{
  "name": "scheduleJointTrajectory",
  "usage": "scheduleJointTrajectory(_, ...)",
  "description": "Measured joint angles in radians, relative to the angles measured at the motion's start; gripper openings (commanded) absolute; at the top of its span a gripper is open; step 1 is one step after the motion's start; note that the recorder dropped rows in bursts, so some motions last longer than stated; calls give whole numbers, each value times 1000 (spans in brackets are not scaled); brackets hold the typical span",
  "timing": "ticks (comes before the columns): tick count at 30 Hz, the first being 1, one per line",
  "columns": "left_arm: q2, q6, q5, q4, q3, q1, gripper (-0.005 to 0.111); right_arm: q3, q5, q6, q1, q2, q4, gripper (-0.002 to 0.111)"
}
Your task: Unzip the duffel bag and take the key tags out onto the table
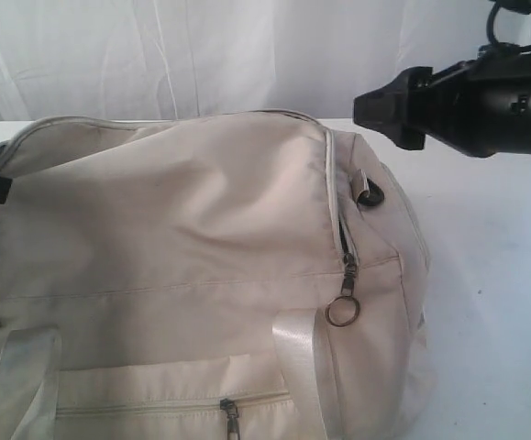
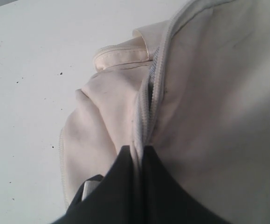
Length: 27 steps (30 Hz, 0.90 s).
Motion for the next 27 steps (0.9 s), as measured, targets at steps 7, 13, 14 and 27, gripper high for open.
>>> scheduleJointTrajectory(7,0,0,0,0,0,0,0,-51,49,0,0,167,204,62)
scheduleJointTrajectory(13,0,0,0,0,0,0,0,-92,138,0,0,257,280,60)
scheduleJointTrajectory(14,0,0,0,0,0,0,0,-97,153,0,0,269,282,60)
scheduleJointTrajectory(27,0,0,0,0,0,0,0,-133,185,0,0,338,353,31)
